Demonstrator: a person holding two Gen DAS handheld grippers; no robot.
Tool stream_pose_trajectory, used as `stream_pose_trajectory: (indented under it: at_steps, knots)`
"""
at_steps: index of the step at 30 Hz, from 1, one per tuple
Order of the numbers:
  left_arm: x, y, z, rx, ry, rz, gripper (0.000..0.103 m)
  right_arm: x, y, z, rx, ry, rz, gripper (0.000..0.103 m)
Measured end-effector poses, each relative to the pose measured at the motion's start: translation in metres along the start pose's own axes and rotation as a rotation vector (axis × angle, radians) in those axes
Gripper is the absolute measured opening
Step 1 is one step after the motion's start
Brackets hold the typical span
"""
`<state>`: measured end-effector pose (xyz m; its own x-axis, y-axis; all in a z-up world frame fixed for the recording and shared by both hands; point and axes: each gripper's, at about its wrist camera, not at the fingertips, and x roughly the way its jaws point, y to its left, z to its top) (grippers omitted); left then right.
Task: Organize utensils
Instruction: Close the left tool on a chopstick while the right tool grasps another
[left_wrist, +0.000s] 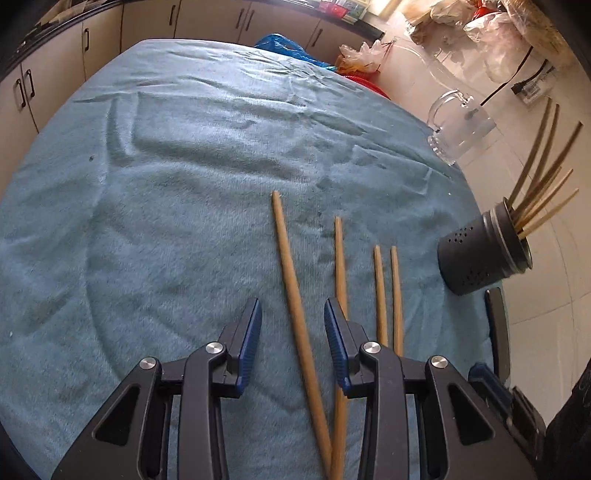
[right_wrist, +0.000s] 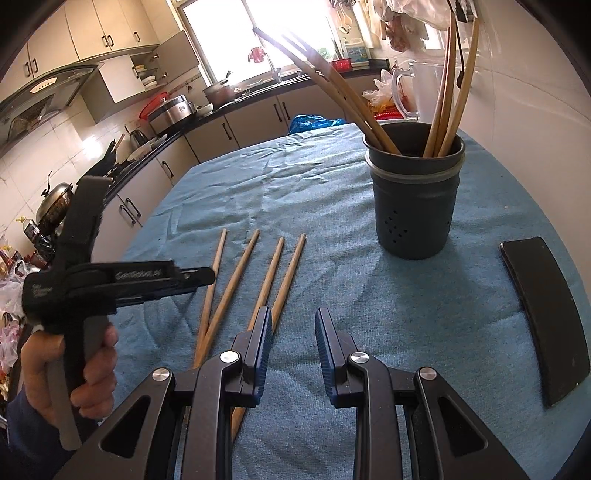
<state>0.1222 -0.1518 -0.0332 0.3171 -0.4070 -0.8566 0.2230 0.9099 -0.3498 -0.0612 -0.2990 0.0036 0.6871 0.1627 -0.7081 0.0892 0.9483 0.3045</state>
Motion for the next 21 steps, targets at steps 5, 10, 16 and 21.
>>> stream_pose_trajectory:
  at_steps: [5, 10, 16, 21]
  knots:
    - [0.003, -0.002, 0.003, 0.008, -0.003, 0.045, 0.018, 0.008, 0.003, 0.005, -0.002, 0.029, 0.004, 0.026]
    - [-0.001, 0.006, -0.001, 0.013, 0.003, 0.07, 0.007, 0.025, 0.011, 0.016, -0.026, 0.076, 0.027, 0.026]
    - [-0.007, 0.021, -0.004, -0.008, 0.015, 0.047, 0.003, 0.052, 0.018, 0.032, -0.026, 0.155, 0.061, 0.026]
    - [-0.013, 0.025, 0.0, -0.041, 0.011, -0.051, 0.005, 0.054, 0.022, 0.04, -0.022, 0.149, 0.045, 0.026]
